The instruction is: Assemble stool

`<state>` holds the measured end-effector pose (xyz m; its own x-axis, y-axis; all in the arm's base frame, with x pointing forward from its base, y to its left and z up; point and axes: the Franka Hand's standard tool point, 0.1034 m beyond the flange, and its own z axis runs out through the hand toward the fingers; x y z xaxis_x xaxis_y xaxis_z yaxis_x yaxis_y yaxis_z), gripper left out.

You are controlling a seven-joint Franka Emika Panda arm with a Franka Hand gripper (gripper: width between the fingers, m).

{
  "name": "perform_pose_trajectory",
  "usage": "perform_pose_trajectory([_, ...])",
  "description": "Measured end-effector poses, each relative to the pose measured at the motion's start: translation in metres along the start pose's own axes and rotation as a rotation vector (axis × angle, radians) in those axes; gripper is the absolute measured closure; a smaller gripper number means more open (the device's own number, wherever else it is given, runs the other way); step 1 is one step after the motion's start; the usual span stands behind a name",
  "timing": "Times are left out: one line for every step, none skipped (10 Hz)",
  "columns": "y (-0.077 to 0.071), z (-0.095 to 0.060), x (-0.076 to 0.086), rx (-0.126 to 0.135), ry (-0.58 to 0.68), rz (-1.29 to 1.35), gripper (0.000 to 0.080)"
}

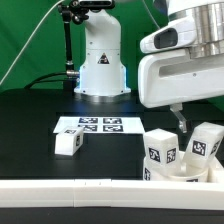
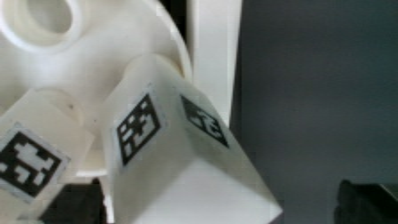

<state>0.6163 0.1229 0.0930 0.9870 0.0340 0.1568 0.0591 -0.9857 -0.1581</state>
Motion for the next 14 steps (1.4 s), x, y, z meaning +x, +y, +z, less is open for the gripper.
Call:
perform_pose_trajectory([0.0, 0.002, -0.001, -0.021, -0.009, -0.122, 0.0151])
perform_pose_trajectory([-0.001, 0.004, -0.001, -0.036, -0.019, -0.231, 0.0151])
perform_pose_trajectory([0.0, 0.004, 0.0, -0.042, -0.031, -0.312, 0.0151])
perform_pose_trajectory([0.003, 0.004, 0.002, -0.045, -0.04, -0.374, 0.0151])
perform_pose_trajectory([0.007, 0.004, 0.003, -0.045, -0.041, -0.435, 0.0151])
perform_pose_trajectory([0.01, 0.004, 0.003, -0.045, -0.043, -0.49, 0.0151])
perform_pose_trajectory([0.012, 0.004, 0.002, -0.045, -0.045, -0.515, 0.0151])
perform_pose_trajectory([0.013, 0.004, 0.001, -0.045, -0.047, -0.534, 0.0151])
perform_pose_trajectory([0.014, 0.005, 0.001, -0.045, -0.047, -0.518, 0.0151])
perform_pose_trajectory([0.015, 0.005, 0.0, -0.045, -0.049, -0.517, 0.0238])
perform_pose_trajectory([0.015, 0.006, -0.001, -0.046, -0.048, -0.518, 0.0373])
perform_pose_trajectory([0.015, 0.008, -0.004, -0.045, -0.051, -0.518, 0.0373])
perform_pose_trajectory([0.015, 0.008, -0.004, -0.048, -0.045, -0.518, 0.046])
perform_pose_trajectory([0.017, 0.008, -0.003, -0.048, -0.043, -0.512, 0.046])
